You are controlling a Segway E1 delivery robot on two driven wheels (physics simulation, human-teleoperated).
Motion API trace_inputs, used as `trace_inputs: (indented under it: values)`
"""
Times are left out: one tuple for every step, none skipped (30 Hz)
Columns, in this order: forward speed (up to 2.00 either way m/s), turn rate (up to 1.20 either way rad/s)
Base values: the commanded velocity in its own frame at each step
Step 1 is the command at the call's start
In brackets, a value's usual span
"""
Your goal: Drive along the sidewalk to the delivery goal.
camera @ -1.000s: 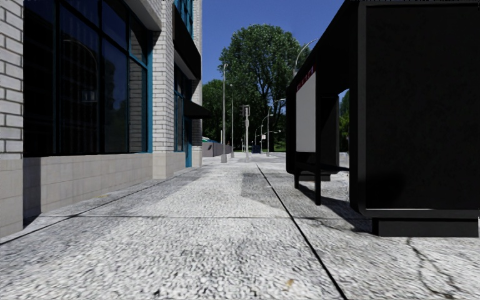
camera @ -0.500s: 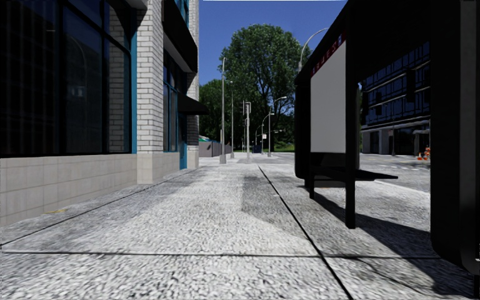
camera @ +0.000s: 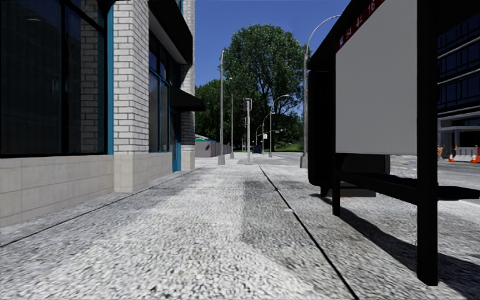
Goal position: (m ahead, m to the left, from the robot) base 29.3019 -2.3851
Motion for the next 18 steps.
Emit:
trace_inputs:
  values:
    - [2.00,0.00]
    - [2.00,0.00]
    - [2.00,0.00]
    - [2.00,0.00]
    - [2.00,0.00]
    - [2.00,0.00]
    - [2.00,0.00]
    - [2.00,0.00]
    - [2.00,0.00]
    - [2.00,0.00]
    - [2.00,0.00]
    - [2.00,0.00]
    - [2.00,0.02]
    - [2.00,0.03]
    - [2.00,0.04]
    - [2.00,0.04]
    - [2.00,0.06]
    - [2.00,0.08]
